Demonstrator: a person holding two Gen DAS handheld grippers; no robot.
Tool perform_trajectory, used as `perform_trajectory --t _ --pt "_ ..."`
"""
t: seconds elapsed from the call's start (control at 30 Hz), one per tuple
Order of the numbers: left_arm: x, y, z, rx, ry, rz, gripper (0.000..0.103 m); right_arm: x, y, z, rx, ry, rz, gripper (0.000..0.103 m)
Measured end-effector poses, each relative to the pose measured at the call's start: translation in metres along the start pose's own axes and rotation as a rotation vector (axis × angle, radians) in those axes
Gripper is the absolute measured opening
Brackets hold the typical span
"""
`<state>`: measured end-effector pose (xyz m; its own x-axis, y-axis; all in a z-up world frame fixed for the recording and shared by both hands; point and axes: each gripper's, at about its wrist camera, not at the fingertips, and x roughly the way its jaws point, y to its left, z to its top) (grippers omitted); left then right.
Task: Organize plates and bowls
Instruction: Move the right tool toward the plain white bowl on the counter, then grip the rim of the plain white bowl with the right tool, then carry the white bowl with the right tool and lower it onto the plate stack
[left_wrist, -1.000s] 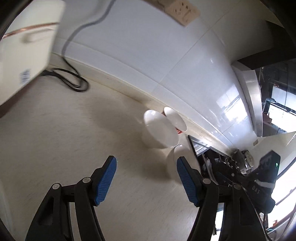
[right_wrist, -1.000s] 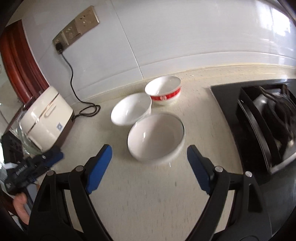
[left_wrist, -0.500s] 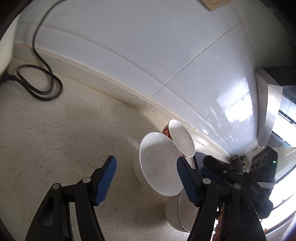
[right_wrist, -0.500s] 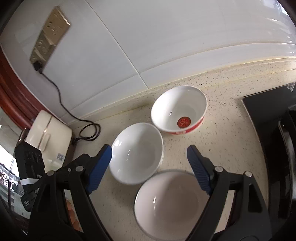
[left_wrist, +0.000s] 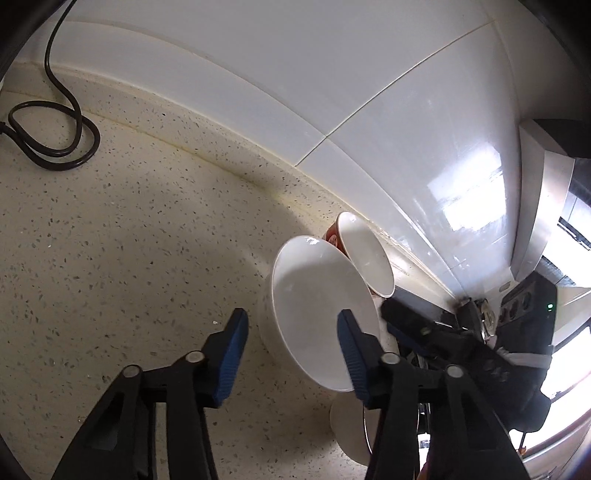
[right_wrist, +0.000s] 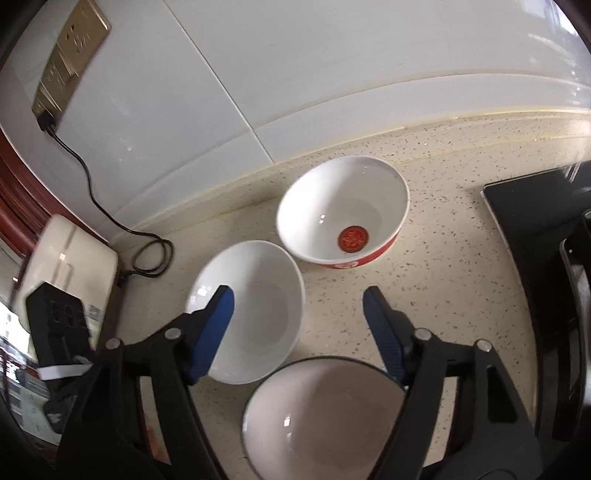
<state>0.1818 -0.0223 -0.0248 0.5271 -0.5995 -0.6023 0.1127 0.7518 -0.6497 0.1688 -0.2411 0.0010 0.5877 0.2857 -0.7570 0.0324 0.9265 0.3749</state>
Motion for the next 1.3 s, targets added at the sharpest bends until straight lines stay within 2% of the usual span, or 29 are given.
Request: perform_trajectory --t 0.07,0.3,0.4,0.47,0.67,0.83,1.03,1.3 --pt "0.004 -0.001 0.0 0.008 0.006 0.007 0.045 0.01 -0.001 -0.002 0.003 0.034 0.013 0.059" --pt "0.011 -0.006 -0.003 0.047 0.019 0.049 0.027 0.029 0.004 -0.005 -0.03 0.081 -0.003 0.04" --pt "0.015 -0.004 -0.002 0.051 0.023 0.057 0.023 0.035 0.004 -0.006 -0.042 0.095 -0.008 0.034" --pt "0.016 -0.003 -0.001 0.049 0.024 0.056 0.022 0.037 0.006 -0.007 -0.056 0.101 -0.004 0.023" --pt "0.011 -0.003 0.0 0.061 0.008 0.087 0.016 0.039 0.011 -0.008 -0.076 0.101 0.03 0.021" --pt "-0.01 -0.008 0.004 0.081 -0.038 0.111 0.013 0.034 0.02 -0.009 -0.107 0.092 0.046 0.021" --pt "-0.035 0.003 0.012 0.028 -0.05 0.132 0.01 0.027 0.035 -0.012 -0.123 0.083 0.105 0.021" --pt "-0.093 0.034 0.004 -0.036 -0.106 0.257 0.008 0.03 0.088 -0.033 -0.217 0.127 0.24 0.021"
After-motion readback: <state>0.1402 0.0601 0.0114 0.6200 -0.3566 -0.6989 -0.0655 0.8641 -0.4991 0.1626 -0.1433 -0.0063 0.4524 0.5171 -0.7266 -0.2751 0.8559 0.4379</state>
